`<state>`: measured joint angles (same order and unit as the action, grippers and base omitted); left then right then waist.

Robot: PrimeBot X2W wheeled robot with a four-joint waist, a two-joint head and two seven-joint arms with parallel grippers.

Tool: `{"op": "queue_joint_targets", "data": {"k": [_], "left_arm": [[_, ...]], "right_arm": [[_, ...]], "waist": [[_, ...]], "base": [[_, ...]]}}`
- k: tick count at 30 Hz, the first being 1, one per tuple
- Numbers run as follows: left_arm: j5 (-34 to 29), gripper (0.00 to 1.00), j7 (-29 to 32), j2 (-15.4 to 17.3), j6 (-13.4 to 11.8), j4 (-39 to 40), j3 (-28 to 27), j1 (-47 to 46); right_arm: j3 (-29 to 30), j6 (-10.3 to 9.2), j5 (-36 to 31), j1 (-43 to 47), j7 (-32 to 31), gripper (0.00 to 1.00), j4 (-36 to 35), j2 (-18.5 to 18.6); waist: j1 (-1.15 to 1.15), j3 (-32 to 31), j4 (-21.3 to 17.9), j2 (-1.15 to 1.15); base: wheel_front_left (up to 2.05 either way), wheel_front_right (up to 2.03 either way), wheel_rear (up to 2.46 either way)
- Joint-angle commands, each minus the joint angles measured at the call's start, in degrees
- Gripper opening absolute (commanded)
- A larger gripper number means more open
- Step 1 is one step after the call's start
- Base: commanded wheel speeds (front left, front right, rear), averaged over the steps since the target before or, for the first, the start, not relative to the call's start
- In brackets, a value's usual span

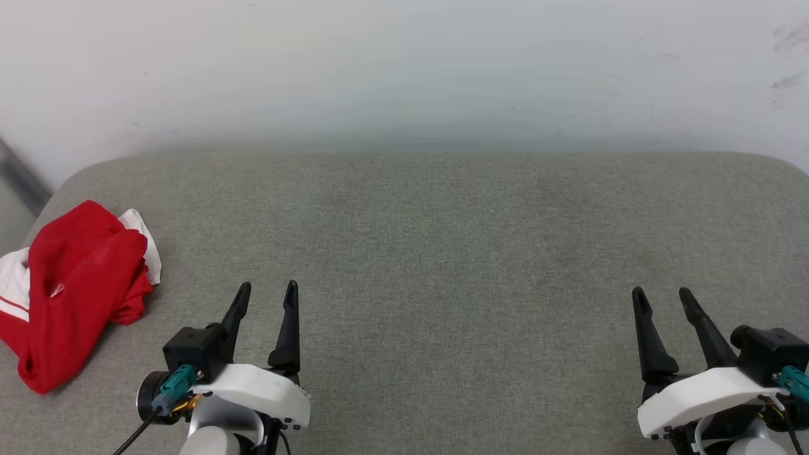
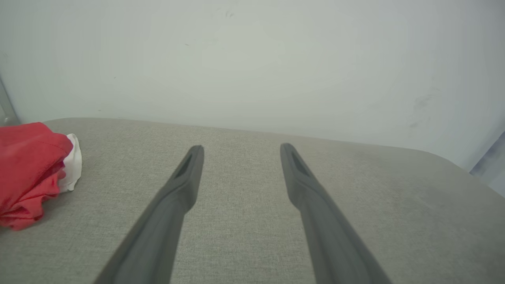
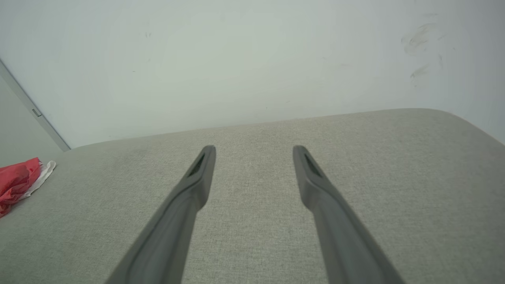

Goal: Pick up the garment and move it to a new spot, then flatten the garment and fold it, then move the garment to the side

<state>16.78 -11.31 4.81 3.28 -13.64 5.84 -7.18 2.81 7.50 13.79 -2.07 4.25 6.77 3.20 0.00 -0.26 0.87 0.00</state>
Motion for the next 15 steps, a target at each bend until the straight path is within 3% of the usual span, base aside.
{"op": "queue_joint_targets", "data": {"k": [1, 15], "left_arm": [[-1.20, 1.00, -0.52, 0.30, -0.21, -0.04, 0.24, -1.01], [-5.25, 1.00, -2.15, -0.34, 0.01, -2.66, 0.68, -1.65]], "right_arm": [[0.02, -0.01, -1.21, 0.03, 0.22, 1.00, -0.35, -0.18], [0.23, -0.02, -6.11, 0.42, 0.75, 1.00, -0.18, -0.34]], "waist": [[0.00, 0.02, 0.02, 0.00], [0.00, -0.08, 0.15, 0.00]], "base": [[0.00, 0.00, 0.00], [0.00, 0.00, 0.00]]}}
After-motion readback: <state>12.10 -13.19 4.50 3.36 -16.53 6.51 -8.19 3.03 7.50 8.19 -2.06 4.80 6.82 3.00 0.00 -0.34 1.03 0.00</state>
